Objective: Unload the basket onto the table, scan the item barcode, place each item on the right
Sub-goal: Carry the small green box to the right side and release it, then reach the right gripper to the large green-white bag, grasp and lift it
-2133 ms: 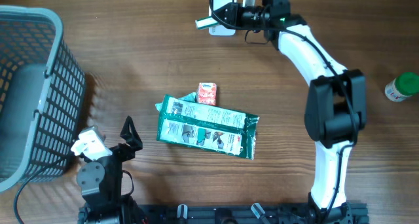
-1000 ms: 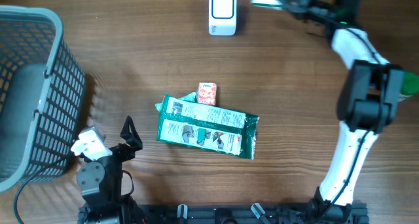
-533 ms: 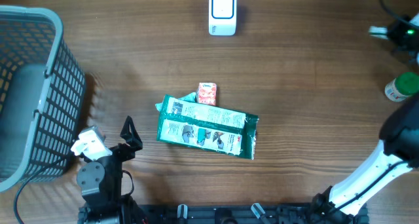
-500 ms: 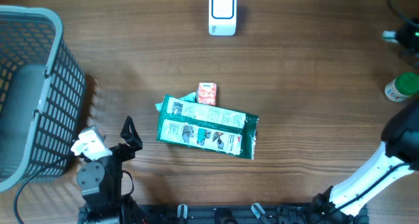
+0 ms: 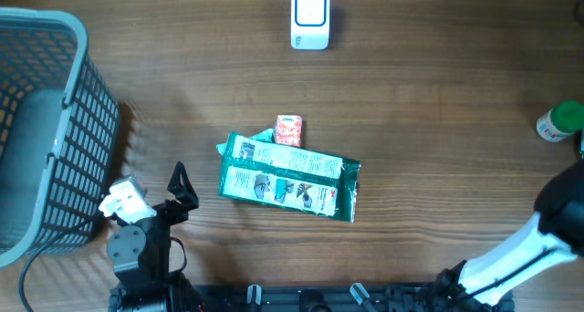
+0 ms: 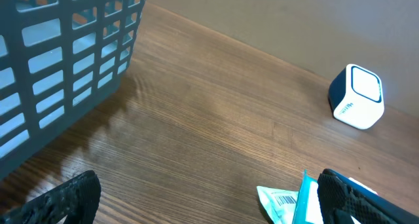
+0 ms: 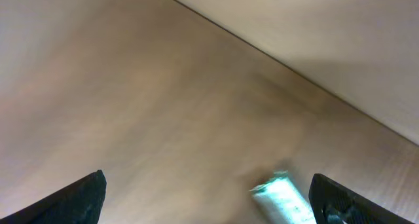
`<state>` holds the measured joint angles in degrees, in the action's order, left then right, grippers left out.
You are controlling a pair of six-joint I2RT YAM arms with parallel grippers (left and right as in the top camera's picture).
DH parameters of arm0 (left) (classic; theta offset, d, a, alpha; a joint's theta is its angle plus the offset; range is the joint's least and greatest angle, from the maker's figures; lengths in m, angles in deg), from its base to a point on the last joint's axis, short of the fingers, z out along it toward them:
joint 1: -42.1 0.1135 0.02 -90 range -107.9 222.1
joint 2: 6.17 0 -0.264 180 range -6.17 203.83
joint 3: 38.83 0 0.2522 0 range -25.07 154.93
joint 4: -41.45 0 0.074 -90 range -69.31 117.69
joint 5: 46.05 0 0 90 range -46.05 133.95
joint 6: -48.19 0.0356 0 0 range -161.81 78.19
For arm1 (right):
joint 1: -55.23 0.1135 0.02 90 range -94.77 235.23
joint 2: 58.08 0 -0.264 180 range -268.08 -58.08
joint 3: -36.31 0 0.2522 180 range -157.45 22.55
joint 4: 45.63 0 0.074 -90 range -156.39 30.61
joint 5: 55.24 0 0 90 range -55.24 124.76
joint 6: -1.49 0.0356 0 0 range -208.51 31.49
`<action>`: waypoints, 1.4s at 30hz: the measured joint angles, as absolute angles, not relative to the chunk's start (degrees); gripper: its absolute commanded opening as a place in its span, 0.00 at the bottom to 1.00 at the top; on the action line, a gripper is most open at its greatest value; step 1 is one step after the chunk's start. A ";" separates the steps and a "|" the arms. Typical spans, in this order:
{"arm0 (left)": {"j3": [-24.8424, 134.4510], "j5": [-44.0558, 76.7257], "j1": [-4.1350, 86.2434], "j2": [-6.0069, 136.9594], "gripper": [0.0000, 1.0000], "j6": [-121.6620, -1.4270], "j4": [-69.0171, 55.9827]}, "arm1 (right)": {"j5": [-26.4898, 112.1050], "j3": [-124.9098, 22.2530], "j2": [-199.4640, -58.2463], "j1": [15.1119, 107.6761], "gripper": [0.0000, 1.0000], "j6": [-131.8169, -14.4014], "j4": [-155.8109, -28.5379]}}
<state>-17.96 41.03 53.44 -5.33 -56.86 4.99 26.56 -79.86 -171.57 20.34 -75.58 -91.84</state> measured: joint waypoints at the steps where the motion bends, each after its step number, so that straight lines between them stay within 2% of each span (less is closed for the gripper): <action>1: -17.96 41.03 53.44 -5.33 1.00 -56.86 4.99 | 30.14 -79.88 -166.53 22.00 1.00 -74.40 -92.67; 3: -17.96 41.03 53.44 -5.33 1.00 -56.86 5.01 | 37.44 -80.56 -157.74 26.59 1.00 -71.19 -96.93; 6: -17.96 41.03 53.44 -5.33 1.00 -56.88 5.01 | 47.65 -80.93 -154.77 36.51 1.00 -65.50 -103.29; 8: -17.96 41.03 53.44 -5.33 1.00 -56.88 4.99 | 51.87 -80.19 -156.30 42.24 1.00 -63.89 -105.74; 11: -17.96 41.01 53.44 -5.33 1.00 -56.88 4.99 | 56.02 -79.47 -160.30 58.39 1.00 -63.36 -113.28; 12: -17.96 41.01 53.44 -5.33 1.00 -56.86 5.01 | 56.00 -79.47 -160.84 60.18 1.00 -63.65 -113.65; 13: -17.96 41.03 53.44 -5.33 1.00 -56.88 4.99 | 56.35 -79.43 -164.03 68.01 1.00 -64.26 -115.77; 16: -17.96 41.03 53.44 -5.33 1.00 -56.88 4.99 | 55.52 -79.40 -170.79 76.88 1.00 -67.67 -118.98; 18: -17.96 41.01 53.44 -5.33 1.00 -56.88 5.01 | 55.26 -79.29 -176.32 81.43 1.00 -74.44 -121.15; 22: -17.96 41.03 53.44 -5.33 1.00 -56.88 5.01 | 55.60 -78.90 -181.98 85.32 1.00 -92.69 -125.41; 27: -17.96 41.03 53.44 -5.33 1.00 -56.88 5.01 | 54.75 -78.90 -185.28 85.03 1.00 -106.22 -125.85; 32: -17.96 41.03 53.44 -5.35 1.00 -56.86 4.97 | 66.21 -73.70 -187.36 84.99 1.00 -117.30 -128.58; 33: -17.96 41.03 53.44 -5.33 1.00 -56.88 5.01 | 69.90 -72.04 -187.25 84.99 0.95 -119.36 -129.39; 34: -17.96 41.03 53.44 -5.33 1.00 -56.88 5.01 | 73.13 -69.96 -186.96 85.08 0.86 -120.67 -129.30; 35: -17.96 41.03 53.44 -5.33 1.00 -56.86 5.01 | 76.74 -66.88 -186.50 85.32 0.67 -122.11 -128.51; 36: -17.96 41.01 53.44 -5.33 1.00 -56.88 5.01 | 78.60 -65.15 -186.35 85.45 0.40 -122.42 -127.68; 37: -17.96 41.03 53.44 -5.33 1.00 -56.88 5.01 | 80.04 -63.21 -186.33 85.58 0.08 -122.90 -126.65; 38: -17.96 41.01 53.44 -5.33 1.00 -56.88 4.97 | 81.11 -61.61 -186.55 85.73 0.04 -123.10 -125.76; 42: -17.96 41.03 53.44 -5.33 1.00 -56.88 4.99 | 82.34 -58.64 -188.47 86.10 0.04 -118.20 -121.82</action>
<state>-17.96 41.03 53.44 -5.33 -56.88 4.99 82.34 -58.64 -188.47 86.10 -118.20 -121.82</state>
